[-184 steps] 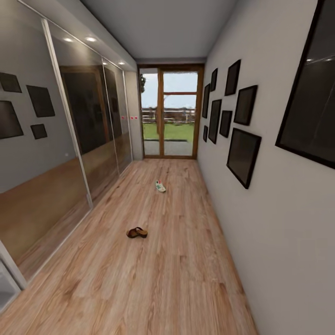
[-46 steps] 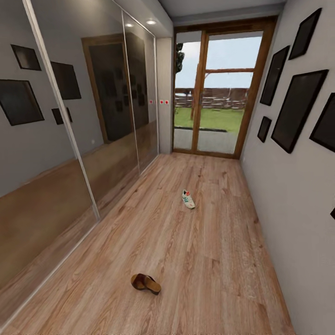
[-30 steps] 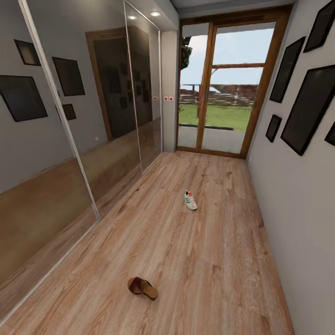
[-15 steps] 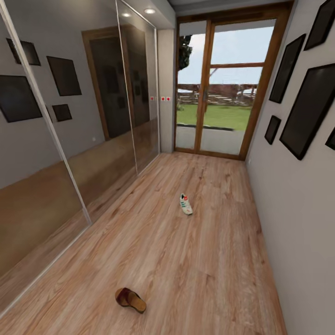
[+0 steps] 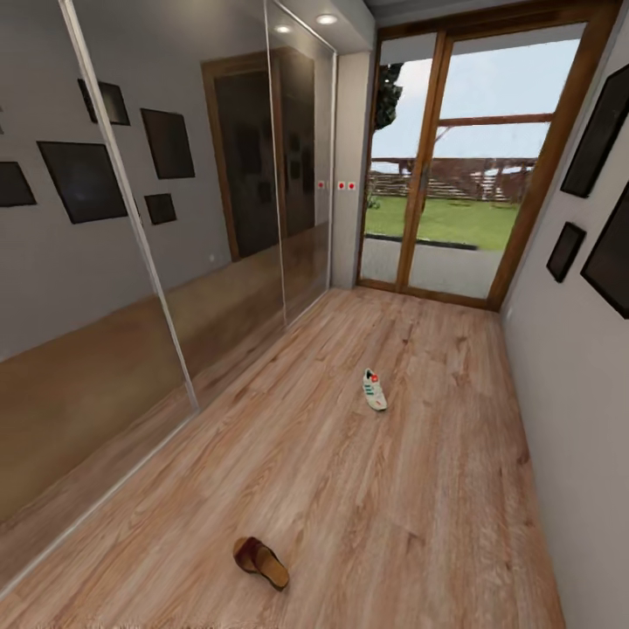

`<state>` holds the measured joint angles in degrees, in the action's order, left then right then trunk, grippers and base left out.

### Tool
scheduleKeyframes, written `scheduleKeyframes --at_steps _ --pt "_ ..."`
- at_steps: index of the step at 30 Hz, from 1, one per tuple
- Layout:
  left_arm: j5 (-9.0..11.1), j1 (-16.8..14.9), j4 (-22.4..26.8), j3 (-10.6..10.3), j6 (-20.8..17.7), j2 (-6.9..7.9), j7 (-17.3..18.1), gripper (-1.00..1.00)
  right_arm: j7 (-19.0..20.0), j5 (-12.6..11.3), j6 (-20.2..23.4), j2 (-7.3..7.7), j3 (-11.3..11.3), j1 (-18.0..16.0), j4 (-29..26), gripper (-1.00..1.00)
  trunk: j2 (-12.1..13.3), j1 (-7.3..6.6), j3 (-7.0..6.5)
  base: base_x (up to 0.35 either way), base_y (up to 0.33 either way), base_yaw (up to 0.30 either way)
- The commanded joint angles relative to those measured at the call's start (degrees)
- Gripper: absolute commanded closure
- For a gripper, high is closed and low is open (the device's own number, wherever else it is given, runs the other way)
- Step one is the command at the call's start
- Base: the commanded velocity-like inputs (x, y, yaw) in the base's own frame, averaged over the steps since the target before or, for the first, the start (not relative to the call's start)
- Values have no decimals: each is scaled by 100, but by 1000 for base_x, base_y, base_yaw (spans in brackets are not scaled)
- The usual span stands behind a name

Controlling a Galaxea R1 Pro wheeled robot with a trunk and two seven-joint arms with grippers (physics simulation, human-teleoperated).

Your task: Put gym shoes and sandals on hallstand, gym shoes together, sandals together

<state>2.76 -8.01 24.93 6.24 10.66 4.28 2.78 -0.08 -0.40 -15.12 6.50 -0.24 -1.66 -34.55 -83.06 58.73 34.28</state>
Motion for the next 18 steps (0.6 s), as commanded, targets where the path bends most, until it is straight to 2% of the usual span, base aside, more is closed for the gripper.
scheduleKeyframes --at_steps 1,9,18 --pt "28 -4 -6 17 15 -5 29 -100 3 -4 -17 0 -2 -1 1 -100 -2 0 7 2 -2 271" --pt "38 -7 -5 10 14 -13 29 -100 4 -4 -17 0 -2 -1 9 -100 -2 0 40 0 0 269" --pt "41 -7 -5 16 15 -3 29 -100 15 -4 -17 0 -2 -1 10 -100 -363 197 249 0 0 251"
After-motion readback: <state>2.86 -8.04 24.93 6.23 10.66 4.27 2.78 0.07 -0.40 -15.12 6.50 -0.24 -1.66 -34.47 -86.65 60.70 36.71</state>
